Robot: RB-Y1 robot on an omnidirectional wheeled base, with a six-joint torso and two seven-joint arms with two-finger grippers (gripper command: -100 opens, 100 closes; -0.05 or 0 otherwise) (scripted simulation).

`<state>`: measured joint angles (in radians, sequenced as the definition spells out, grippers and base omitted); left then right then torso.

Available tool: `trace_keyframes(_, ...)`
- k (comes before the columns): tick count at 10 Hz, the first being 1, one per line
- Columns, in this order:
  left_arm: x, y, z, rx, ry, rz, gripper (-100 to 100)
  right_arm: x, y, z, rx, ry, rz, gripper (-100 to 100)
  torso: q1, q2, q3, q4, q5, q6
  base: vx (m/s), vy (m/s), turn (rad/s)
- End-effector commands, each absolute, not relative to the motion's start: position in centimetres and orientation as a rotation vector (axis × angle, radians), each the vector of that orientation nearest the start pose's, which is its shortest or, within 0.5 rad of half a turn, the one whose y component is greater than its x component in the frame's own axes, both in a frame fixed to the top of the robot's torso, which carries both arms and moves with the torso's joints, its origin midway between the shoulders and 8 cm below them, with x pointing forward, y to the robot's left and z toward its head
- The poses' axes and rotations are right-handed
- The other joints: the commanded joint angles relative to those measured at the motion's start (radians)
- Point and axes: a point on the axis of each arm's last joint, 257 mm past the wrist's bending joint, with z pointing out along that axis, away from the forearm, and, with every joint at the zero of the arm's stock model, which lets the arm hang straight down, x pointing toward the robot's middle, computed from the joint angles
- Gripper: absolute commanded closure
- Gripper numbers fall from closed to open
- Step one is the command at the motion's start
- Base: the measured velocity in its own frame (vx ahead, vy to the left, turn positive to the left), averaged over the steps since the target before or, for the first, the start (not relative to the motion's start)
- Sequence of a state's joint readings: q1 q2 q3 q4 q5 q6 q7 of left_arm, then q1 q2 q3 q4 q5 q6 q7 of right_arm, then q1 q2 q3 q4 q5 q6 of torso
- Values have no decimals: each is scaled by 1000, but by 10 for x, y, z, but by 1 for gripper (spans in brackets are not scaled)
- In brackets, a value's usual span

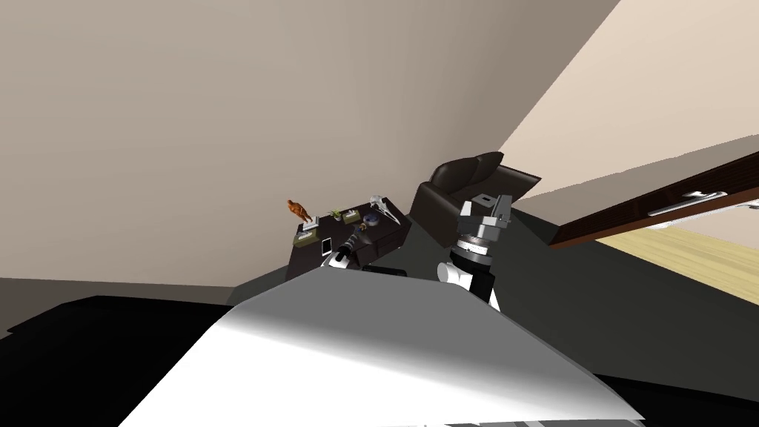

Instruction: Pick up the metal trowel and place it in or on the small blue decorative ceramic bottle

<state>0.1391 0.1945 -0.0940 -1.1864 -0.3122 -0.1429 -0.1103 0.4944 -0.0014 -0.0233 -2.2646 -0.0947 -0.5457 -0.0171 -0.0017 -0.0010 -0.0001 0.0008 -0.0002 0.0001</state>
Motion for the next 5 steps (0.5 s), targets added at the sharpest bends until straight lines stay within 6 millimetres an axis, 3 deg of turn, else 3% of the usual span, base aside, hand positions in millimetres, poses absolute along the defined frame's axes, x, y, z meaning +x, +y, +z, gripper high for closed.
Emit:
trace_keyframes(1,435,274,-448,-909,1816,-654,100,336,-298,29,690,520,1362,0,0,0,0,0,0,0,3,1,-12)
trace_keyframes(3,436,274,-447,-904,1816,-654,100,336,-298,29,690,520,1362,0,1,0,0,-1,1,-1,0,0,0)
trace_keyframes(4,436,274,-447,-905,1817,-654,0,336,-298,29,690,520,1362,0,1,0,0,0,1,-1,0,0,0)
trace_keyframes(5,436,274,-448,-905,1817,-653,100,336,-298,29,690,520,1362,0,1,0,0,0,0,-1,0,0,0)
